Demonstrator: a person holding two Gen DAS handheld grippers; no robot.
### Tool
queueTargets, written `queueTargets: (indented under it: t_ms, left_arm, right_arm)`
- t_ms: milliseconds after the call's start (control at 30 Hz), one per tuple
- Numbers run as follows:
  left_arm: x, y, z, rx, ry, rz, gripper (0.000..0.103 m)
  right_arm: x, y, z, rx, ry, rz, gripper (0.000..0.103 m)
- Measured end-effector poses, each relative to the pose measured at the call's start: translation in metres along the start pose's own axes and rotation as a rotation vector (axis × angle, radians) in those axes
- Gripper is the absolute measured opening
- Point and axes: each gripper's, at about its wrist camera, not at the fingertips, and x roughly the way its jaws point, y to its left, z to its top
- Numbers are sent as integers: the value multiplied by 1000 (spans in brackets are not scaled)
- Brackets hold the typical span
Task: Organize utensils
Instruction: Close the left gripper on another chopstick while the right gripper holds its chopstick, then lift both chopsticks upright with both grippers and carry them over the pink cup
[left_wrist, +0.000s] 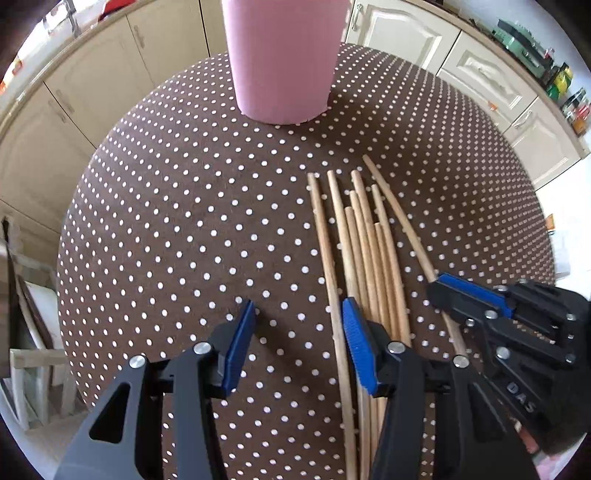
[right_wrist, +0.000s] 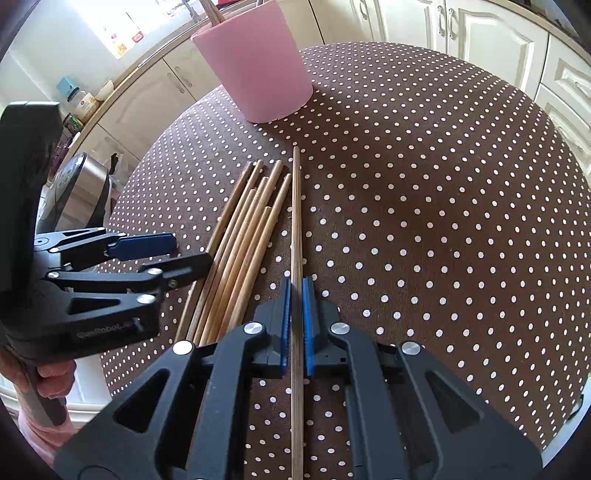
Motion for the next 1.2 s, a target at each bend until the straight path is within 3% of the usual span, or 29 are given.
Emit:
queueTargets:
  t_ms: [100,200,400,600,800,1000,1200]
  left_arm:
    - [-1,-14,-3,57,-47,37,37]
    - [-5,-18,-3,52,-65,31,9]
    - [-9,2,-16,16,-106,-20,6]
    - [-10,29,-36,-39,-149,-76,6]
    - [-29,53,-50,-75,-202,-79,6]
    - [-71,66,-56,-133,-348,-74,6]
    - [-116,73,-56,-120,-524,-50,6]
  right_arm:
    - [0,5,-1,-8,-9,-17,7]
    - [1,6,-1,0,-8,-22,7]
    - [2,12,-4,7,-26,-43,7]
    - [-2,8,-11,66,-55,7,7]
    - [-22,11,-16,65,-167,-27,7]
    - [-50,22,-8,28,-275,-8,7]
    - [-73,32,6,19,-346,-33,7]
